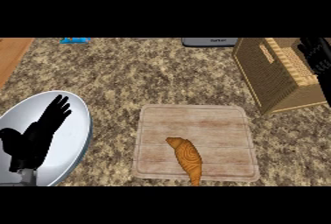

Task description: Pick the croissant from the cutting board and place it in the basket

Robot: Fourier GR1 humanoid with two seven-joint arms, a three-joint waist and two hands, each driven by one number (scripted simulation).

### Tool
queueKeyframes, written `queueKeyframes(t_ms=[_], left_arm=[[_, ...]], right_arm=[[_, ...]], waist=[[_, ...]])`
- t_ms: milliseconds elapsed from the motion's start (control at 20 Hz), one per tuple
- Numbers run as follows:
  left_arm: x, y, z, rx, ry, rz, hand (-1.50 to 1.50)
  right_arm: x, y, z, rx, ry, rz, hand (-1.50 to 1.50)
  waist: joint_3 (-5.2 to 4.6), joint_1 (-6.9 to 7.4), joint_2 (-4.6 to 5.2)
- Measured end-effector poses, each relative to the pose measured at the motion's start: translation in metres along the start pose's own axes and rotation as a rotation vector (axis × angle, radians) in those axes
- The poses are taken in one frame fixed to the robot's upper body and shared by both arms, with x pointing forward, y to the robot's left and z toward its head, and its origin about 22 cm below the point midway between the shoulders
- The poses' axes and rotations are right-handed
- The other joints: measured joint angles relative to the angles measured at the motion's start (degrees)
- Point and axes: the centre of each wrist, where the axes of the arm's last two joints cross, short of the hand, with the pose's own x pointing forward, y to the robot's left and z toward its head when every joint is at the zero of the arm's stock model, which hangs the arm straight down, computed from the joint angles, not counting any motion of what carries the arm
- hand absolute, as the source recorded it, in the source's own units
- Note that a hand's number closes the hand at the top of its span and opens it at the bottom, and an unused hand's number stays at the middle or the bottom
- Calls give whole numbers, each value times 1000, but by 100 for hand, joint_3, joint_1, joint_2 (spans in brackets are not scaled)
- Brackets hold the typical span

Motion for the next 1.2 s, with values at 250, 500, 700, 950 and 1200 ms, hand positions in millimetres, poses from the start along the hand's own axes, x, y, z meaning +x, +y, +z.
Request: queueKeyframes(t_ms=[250,500,700,950,1200], left_arm=[[15,-6,-12,-24,-44,-59,0],[24,-18,-22,-71,-34,-87,0],[25,-23,-29,-45,5,-112,0],[30,-26,-35,-18,24,-123,0],[32,-26,-36,-6,28,-123,0]], right_arm=[[-10,60,-8,287,-86,-272,150],[19,142,-6,648,-430,-624,-150],[24,181,32,718,-607,-706,-150],[40,163,41,684,-652,-378,-150],[64,106,23,712,-654,72,-150]], waist=[[-35,266,227],[-14,400,310],[-31,135,216],[-59,-36,152],[-73,-64,139]])
